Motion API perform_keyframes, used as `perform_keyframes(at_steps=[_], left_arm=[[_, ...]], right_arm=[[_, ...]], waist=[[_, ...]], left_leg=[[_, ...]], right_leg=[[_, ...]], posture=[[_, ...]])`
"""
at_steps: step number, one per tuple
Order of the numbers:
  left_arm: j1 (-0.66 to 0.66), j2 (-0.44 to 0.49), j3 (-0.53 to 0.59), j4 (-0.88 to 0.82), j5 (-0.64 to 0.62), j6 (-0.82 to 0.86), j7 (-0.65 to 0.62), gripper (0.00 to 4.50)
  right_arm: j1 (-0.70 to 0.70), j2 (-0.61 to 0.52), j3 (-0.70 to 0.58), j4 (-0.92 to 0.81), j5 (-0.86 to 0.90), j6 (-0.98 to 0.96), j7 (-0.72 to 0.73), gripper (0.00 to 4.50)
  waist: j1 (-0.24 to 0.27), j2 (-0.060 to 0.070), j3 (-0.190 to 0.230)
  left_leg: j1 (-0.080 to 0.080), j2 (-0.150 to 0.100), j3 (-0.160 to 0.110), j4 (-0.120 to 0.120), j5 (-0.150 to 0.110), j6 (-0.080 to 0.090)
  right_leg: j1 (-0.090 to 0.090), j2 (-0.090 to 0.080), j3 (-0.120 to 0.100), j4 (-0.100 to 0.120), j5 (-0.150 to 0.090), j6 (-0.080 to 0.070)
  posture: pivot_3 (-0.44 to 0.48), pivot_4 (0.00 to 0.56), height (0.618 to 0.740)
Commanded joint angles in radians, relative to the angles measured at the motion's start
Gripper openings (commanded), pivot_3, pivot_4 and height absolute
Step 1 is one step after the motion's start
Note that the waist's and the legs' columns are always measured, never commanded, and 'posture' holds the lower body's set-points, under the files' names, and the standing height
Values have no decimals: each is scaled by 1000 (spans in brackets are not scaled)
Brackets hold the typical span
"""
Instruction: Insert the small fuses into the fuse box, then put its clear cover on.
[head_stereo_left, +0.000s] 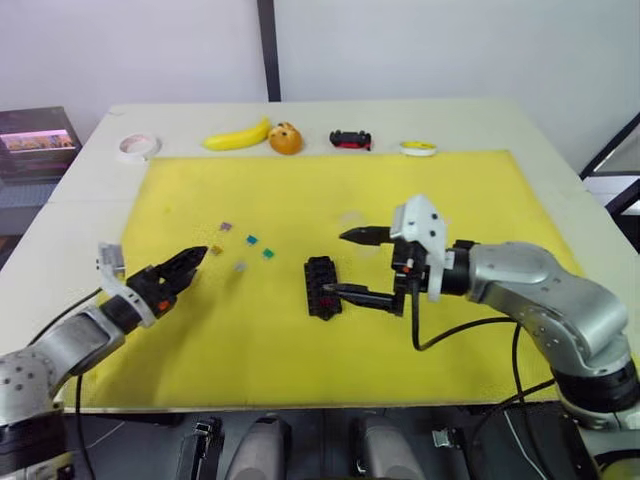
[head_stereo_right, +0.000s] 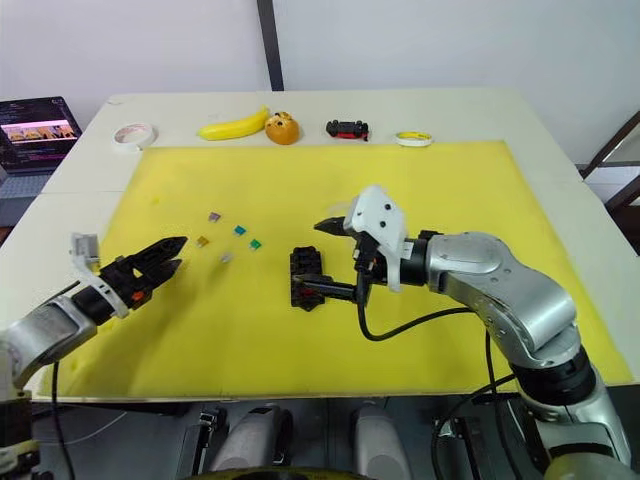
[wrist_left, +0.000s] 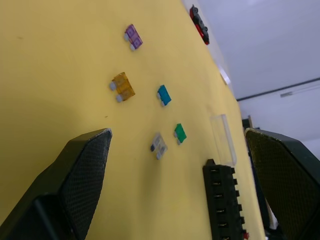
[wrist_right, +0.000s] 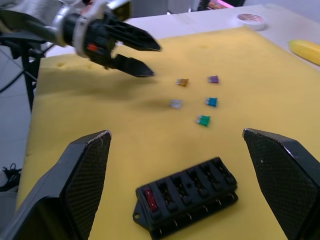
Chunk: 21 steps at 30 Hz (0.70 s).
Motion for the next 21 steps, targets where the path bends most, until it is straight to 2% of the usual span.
perform_keyframes(at_steps=[1, 5, 21], left_arm=[[-45, -7, -6, 30, 12, -8, -5, 4500], [-83, -27, -12, 73, 30, -8, 8, 4500], [-109, -109, -5, 125, 115, -53, -4, 4500]], right_arm=[[-29, 14, 13, -4, -14, -24, 8, 4479], [-37, 24, 25, 2, -25, -25, 8, 4479], [-27, 21, 16, -17, -20, 3, -5, 4479]], waist=[[-1, 0, 0], [-2, 0, 0], [2, 0, 0]], left_leg=[[-1, 0, 0, 0, 0, -1], [-4, 0, -1, 0, 4, -6], [-6, 0, -2, 0, 4, -7]], right_leg=[[-1, 0, 0, 0, 0, 0], [-5, 0, 0, 2, 0, 0], [-6, 0, -1, 2, 0, 0]], posture=[[0, 150, 740], [0, 150, 740], [0, 150, 740]])
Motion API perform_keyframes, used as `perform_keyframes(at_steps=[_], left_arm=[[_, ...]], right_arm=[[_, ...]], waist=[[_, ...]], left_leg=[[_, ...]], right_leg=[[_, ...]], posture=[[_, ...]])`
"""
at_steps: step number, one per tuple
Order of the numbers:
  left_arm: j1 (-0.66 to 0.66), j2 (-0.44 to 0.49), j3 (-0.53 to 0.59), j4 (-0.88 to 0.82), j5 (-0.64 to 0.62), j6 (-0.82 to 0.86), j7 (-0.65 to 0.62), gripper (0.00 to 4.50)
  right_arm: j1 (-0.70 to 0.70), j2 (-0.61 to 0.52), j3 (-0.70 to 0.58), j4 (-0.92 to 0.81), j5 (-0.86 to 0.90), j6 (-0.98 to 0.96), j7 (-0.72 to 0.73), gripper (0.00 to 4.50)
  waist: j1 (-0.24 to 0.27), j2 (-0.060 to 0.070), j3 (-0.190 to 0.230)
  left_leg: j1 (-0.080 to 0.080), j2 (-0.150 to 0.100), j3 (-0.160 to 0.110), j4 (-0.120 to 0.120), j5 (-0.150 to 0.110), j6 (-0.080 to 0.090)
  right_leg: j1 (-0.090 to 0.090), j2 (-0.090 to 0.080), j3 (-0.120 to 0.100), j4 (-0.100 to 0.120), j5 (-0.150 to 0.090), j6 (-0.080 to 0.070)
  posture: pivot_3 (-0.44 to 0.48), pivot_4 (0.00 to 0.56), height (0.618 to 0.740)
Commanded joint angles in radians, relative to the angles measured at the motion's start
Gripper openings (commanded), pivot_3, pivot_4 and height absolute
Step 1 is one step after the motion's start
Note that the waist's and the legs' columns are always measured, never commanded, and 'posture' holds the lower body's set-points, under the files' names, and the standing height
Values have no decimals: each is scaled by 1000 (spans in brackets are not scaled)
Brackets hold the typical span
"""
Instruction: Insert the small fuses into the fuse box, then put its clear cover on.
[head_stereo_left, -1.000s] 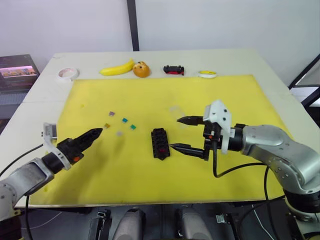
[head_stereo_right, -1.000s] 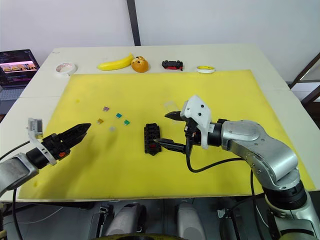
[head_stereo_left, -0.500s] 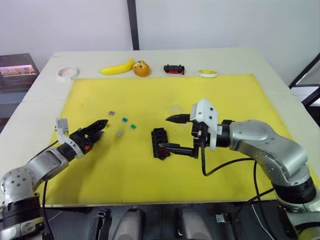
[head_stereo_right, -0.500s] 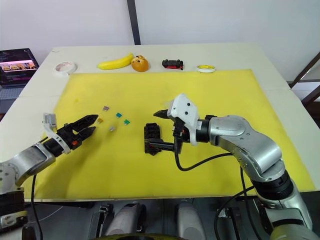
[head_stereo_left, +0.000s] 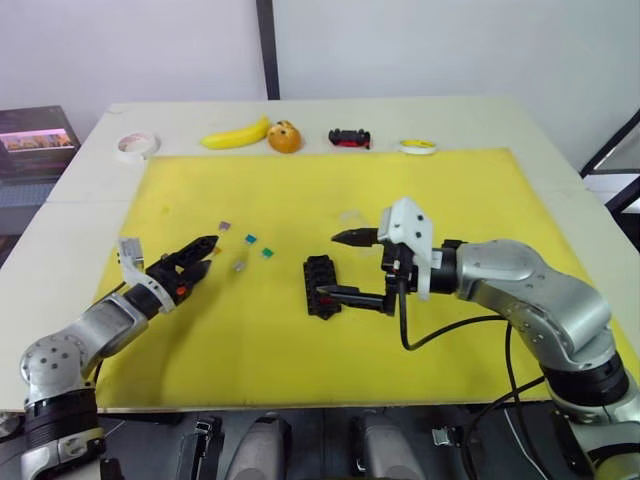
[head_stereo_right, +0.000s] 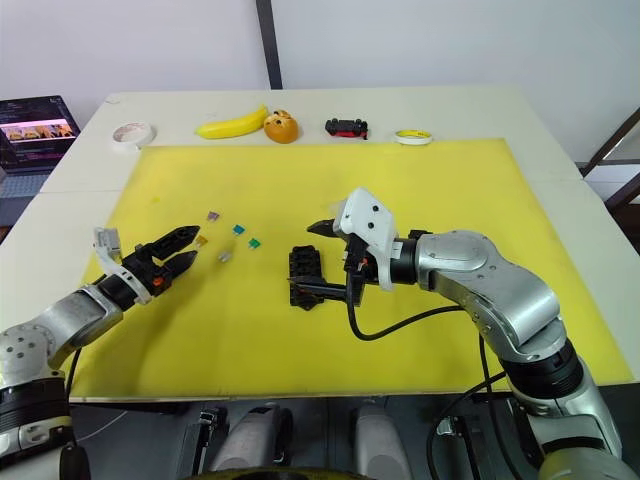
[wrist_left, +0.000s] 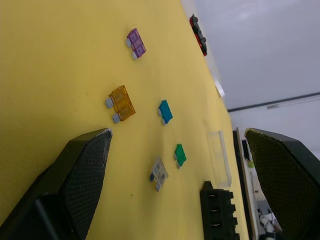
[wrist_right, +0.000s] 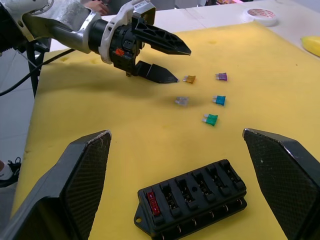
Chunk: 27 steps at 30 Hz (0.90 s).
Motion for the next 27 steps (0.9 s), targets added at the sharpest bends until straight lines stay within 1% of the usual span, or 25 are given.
perform_keyframes(at_steps=[1, 9, 16, 27], left_arm=[[-16, -17, 0, 31, 41, -17, 8, 4500], [-32, -44, 22, 45, 68, -21, 34, 4500], [-63, -52, 20, 81, 110, -21, 64, 4500], [-120, -97, -1, 121, 159, 1, 37, 4500]], right_arm=[[-11, 2, -18, -37, 11, 4, -5, 4479], [-7, -5, -34, -48, 22, 27, -14, 4479], [-1, -3, -42, -52, 26, 35, -25, 4479], [-2, -7, -38, -51, 23, 37, -20, 4479]], waist=[[1, 0, 0], [2, 1, -1], [2, 1, -1], [11, 3, -2]], left_leg=[[0, 0, 0, 0, 0, 0], [0, -1, -1, 0, 0, 0], [0, -1, -2, 0, 0, 0], [2, -2, -3, 0, 0, 0]], right_leg=[[0, 0, 0, 0, 0, 0], [1, 0, -1, 0, 0, 0], [1, 0, -1, 0, 0, 1], [5, 0, -3, 0, 0, 1]], posture=[[0, 150, 740], [0, 150, 740], [0, 150, 740], [0, 150, 740]])
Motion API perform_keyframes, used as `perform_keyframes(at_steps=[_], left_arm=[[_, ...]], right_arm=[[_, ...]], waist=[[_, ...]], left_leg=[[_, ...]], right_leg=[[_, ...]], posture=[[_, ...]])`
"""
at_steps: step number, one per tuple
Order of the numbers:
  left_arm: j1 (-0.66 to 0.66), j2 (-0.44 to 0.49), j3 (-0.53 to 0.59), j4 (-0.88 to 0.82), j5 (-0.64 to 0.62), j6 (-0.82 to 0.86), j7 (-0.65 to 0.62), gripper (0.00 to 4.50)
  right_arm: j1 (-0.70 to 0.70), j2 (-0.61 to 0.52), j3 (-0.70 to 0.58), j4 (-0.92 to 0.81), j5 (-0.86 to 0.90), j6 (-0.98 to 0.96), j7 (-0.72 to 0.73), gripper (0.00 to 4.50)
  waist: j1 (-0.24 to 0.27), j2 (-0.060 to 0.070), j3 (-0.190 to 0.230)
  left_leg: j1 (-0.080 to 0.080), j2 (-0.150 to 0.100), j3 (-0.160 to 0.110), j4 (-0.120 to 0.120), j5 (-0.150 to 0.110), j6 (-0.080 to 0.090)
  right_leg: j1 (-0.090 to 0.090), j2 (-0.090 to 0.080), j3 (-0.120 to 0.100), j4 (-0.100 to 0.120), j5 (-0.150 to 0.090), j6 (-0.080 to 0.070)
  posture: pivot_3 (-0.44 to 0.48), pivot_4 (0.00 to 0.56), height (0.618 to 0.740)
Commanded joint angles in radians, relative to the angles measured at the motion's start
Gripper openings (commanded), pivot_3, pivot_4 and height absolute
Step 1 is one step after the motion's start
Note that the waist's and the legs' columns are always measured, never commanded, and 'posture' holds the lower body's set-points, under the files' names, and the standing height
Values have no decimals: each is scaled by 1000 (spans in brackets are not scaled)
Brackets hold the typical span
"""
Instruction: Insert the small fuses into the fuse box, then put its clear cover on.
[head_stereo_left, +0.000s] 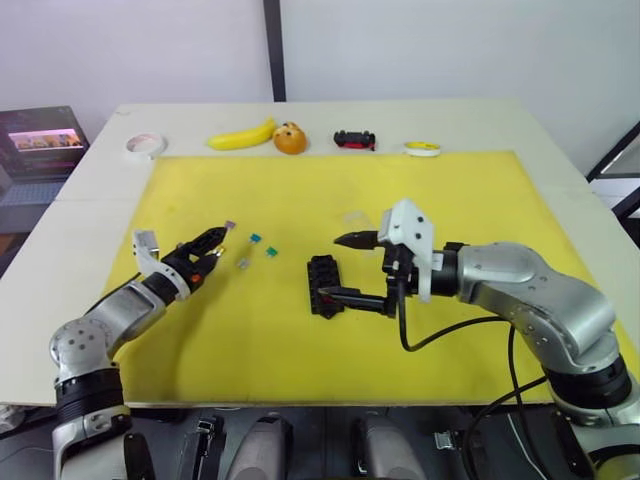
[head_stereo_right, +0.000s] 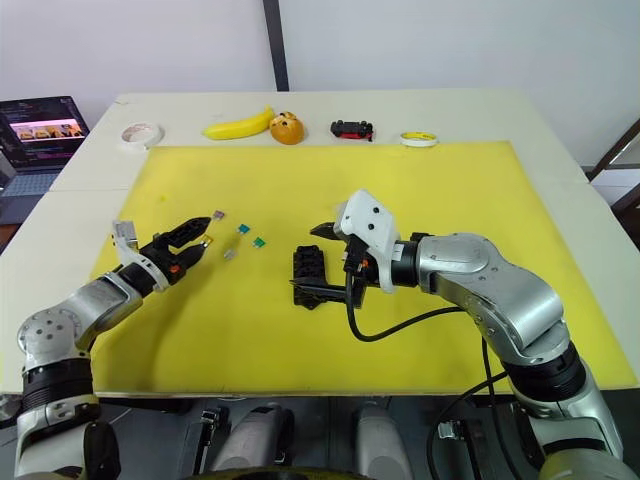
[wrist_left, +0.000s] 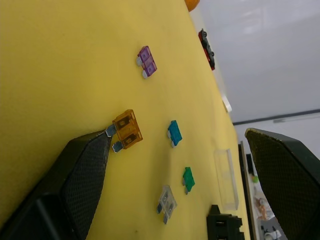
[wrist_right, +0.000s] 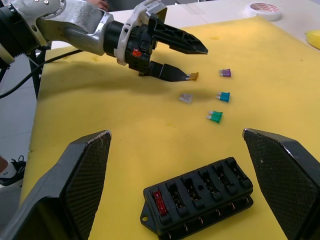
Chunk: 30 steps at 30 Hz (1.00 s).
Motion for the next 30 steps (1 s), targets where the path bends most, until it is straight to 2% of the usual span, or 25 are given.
perform_keyframes(at_steps=[1, 10, 16, 22, 28, 30], left_arm=[[-10, -19, -10, 41, 38, 2, 6, 4500], [-14, -26, -10, 40, 49, 39, 33, 4500], [-22, -7, -44, 39, 109, 80, 50, 4500], [-44, -40, -12, 57, 95, 81, 46, 4500], [-37, -27, 6, 81, 106, 92, 24, 4500], [-37, -27, 14, 92, 109, 91, 18, 3969]], right_arm=[[-7, -5, -27, -31, 10, -6, 1, 4479], [5, -10, -32, -39, 11, -10, 4, 4479], [5, -7, -33, -36, 10, -15, 3, 4479], [5, -6, -33, -38, 11, -15, 2, 4479], [5, -13, -36, -40, 13, -10, 4, 4479], [4, -18, -35, -41, 15, -9, 9, 4500]], waist=[[5, 0, 0], [15, 0, 0], [14, 0, 0], [17, 0, 0], [16, 1, 0], [15, 1, 0]], left_leg=[[0, 0, 0, 0, 0, 0], [0, -1, 0, 0, 0, 0], [0, -1, 0, 0, 0, 0], [0, -1, 0, 0, 0, 0], [0, -1, 0, 0, 0, 0], [0, -1, 0, 0, 0, 0]], right_leg=[[0, 0, 0, 0, 0, 0], [0, 0, 0, -1, 0, 0], [0, 0, 0, -1, 0, 0], [0, -1, 0, -1, 0, 0], [1, -1, 0, -1, 0, 0], [1, -1, 0, -1, 0, 0]], posture=[[0, 150, 740], [0, 150, 740], [0, 150, 740], [0, 150, 740], [0, 150, 740], [0, 150, 740]])
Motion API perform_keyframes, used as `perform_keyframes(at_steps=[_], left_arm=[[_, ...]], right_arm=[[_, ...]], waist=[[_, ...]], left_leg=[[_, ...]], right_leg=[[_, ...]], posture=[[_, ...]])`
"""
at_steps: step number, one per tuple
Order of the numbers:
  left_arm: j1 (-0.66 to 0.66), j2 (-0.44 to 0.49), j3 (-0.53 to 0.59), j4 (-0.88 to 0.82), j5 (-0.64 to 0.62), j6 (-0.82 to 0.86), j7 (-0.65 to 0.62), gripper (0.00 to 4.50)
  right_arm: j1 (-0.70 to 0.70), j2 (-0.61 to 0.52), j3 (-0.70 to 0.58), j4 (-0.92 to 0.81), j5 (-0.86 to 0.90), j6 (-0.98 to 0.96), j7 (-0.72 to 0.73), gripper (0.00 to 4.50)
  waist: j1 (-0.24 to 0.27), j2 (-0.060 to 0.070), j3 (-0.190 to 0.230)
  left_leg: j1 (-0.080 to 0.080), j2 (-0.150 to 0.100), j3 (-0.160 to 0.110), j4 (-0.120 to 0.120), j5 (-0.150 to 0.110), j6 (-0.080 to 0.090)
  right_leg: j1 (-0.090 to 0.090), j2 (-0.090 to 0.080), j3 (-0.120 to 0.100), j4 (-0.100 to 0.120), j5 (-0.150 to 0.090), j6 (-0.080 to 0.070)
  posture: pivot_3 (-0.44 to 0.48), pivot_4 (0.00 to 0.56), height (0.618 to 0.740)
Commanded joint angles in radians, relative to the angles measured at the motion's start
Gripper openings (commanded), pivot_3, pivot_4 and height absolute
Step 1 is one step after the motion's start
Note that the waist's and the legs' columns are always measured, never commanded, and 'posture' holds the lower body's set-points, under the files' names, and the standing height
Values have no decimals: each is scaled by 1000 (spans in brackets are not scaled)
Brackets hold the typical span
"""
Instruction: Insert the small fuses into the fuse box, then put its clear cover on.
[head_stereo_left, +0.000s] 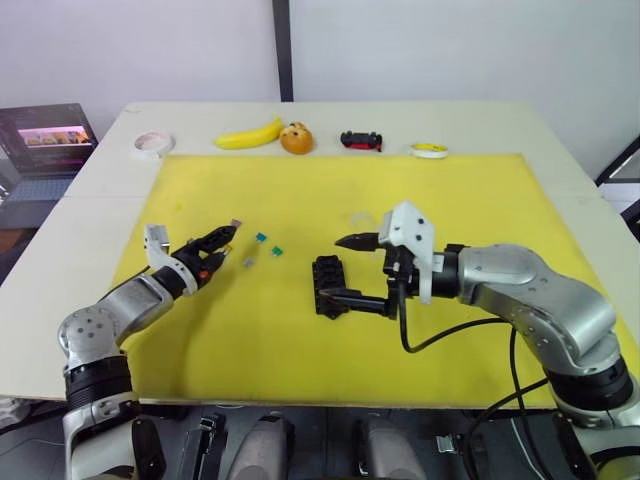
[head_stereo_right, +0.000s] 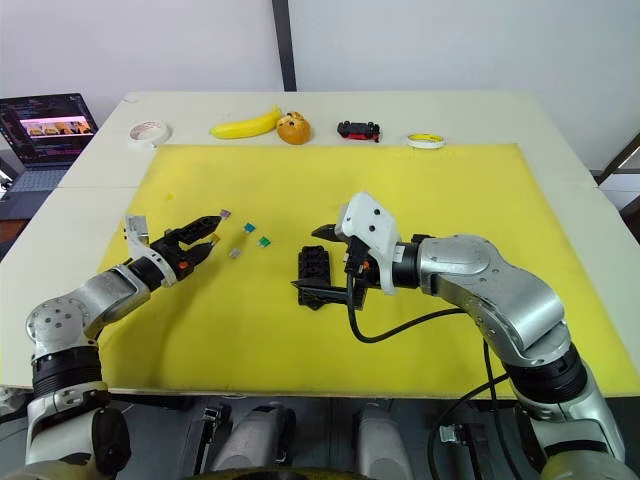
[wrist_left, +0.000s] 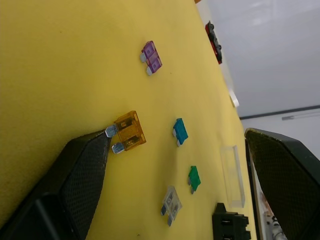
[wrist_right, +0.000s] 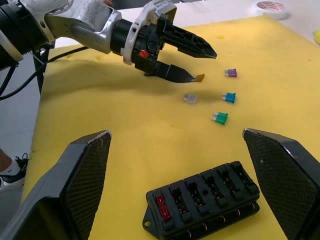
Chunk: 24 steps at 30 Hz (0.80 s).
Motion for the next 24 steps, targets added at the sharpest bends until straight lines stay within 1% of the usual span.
perform_keyframes(at_steps=[1, 4, 24], left_arm=[[20, -5, -9, 59, 43, 13, 6, 3681], [18, -6, -5, 65, 54, 21, 3, 2175], [17, -27, 35, 76, 50, 25, 33, 2175]], right_arm=[[-6, -11, -34, -40, 16, -7, 8, 4500], [-5, -17, -33, -41, 18, -8, 14, 4500], [-8, -26, -32, -21, 6, -20, 29, 4500]], waist=[[-2, 0, 0], [-2, 0, 0], [-4, 0, 0]], left_leg=[[0, 0, 0, 0, 0, 0], [0, 0, 0, 0, 0, 0], [0, 0, 0, 0, 0, 0]], right_leg=[[0, 0, 0, 0, 0, 0], [0, 0, 0, 0, 0, 0], [-1, 0, 1, -1, 0, 0]], posture=[[0, 150, 740], [0, 150, 740], [0, 150, 740]])
